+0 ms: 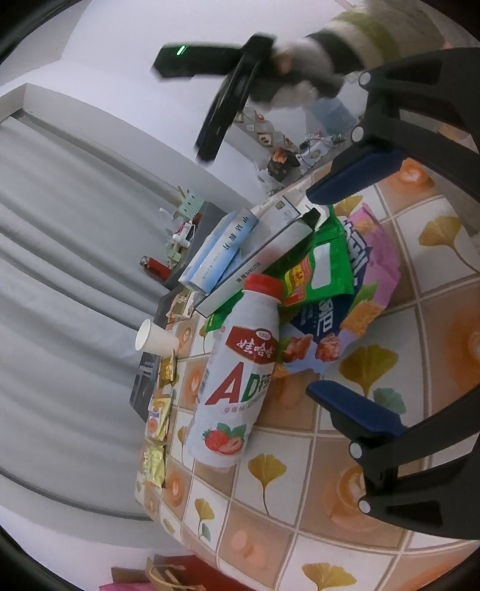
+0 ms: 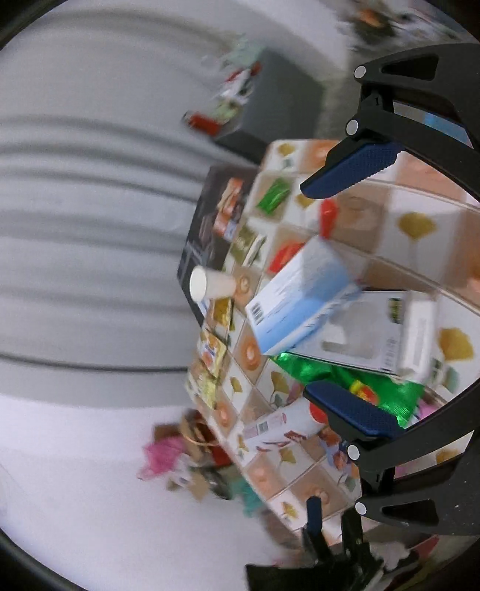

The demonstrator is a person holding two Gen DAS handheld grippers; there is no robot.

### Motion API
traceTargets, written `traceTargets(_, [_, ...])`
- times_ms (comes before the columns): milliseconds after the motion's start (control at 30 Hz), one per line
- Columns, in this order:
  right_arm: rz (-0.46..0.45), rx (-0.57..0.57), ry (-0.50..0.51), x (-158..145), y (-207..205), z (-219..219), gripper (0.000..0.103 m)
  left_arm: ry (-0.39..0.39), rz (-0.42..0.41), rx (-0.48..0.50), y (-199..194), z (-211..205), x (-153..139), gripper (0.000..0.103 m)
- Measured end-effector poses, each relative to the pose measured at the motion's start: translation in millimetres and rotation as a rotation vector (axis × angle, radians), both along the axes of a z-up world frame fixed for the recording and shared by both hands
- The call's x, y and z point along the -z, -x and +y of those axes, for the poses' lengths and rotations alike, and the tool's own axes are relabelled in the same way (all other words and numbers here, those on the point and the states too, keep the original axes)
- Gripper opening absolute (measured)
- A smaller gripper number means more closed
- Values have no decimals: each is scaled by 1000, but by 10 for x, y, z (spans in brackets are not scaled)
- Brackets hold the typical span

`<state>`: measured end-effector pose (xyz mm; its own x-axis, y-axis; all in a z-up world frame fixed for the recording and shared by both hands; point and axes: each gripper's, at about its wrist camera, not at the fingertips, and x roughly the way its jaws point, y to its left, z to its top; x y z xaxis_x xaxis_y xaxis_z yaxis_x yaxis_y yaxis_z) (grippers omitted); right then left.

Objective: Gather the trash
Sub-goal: 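Grasp the blue-and-white medicine box with the right tool, then lift the medicine box with the right tool and turn toward the wastebasket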

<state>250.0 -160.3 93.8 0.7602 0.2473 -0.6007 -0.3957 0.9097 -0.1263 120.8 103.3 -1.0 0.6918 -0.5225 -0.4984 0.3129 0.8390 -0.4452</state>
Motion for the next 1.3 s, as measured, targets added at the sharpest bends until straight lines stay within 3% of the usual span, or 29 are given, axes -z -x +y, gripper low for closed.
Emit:
traceTargets(267, [145, -170, 160, 285, -786, 418, 95, 36, -9, 62, -152, -98, -33, 94])
traceTargets(467, [281, -213, 195, 567, -1048, 473, 95, 63, -20, 122, -255, -271, -77, 94])
traceTargets(733, [368, -180, 93, 702, -1157, 291, 95, 60, 0, 187, -420, -558, -108, 86])
traceTargets(867, [392, -183, 53, 710, -1129, 242, 84, 52, 15, 210, -424, -654, -121, 83])
traceTargets(1300, [359, -112, -80, 595, -927, 75, 79, -88, 54, 188, -117, -547, 59, 82])
